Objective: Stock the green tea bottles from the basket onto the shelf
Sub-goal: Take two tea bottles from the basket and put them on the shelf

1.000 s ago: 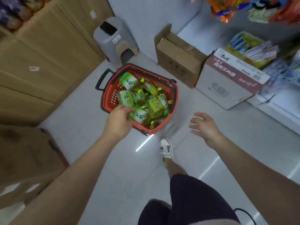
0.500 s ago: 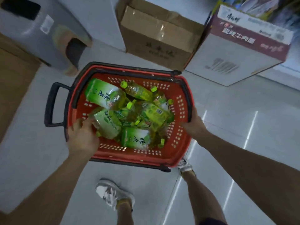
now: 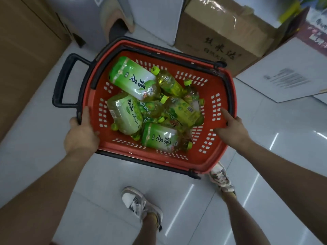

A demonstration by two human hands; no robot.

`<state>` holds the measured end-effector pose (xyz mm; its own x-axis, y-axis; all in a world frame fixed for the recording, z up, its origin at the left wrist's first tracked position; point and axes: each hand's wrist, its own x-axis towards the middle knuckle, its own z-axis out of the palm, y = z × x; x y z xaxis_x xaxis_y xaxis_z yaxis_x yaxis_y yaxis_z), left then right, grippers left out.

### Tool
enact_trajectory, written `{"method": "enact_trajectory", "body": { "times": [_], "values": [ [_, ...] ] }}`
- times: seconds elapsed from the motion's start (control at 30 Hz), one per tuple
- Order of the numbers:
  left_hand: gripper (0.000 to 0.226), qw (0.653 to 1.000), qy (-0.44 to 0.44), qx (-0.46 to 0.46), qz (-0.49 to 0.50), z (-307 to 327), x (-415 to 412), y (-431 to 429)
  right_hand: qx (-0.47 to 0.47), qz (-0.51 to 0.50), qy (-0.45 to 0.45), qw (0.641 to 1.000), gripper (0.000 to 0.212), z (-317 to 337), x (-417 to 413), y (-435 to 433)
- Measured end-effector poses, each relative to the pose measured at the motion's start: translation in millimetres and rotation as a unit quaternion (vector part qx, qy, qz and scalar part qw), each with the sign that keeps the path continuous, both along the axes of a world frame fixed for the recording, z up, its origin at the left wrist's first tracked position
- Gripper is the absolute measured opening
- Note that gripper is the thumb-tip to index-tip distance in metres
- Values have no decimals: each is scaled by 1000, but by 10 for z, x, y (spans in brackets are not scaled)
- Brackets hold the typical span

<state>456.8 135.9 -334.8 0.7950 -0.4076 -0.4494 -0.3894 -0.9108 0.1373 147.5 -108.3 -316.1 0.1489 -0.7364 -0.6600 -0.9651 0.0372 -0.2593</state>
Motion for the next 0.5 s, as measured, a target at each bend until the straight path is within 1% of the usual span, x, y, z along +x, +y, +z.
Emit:
{"method": "enact_trajectory", "body": {
  "times": [0.1,0.23,0.3,0.37,0.47,0.5],
  "values": [
    [82,1000,-14,-7,15,-16,353,223,-25,44,-16,999,80,-57,424,102],
    [79,999,-22,-5,32,-176,865,538,-45,106,-54,992,93,-196,1031,241],
    [78,998,-33,-6,44,-271,1048,664,-82,156,-40,984,99,-279,1326,364],
    [72,998,-50,-5,44,-360,1165,832,-113,207,-16,972,105,-325,1611,549],
    [61,996,-83,-12,26,-525,1399,1154,-144,272,45,950,114,-399,1936,784],
    [62,996,-92,-11,17,-571,1492,1251,-155,286,60,944,114,-442,2023,830]
  ]
}}
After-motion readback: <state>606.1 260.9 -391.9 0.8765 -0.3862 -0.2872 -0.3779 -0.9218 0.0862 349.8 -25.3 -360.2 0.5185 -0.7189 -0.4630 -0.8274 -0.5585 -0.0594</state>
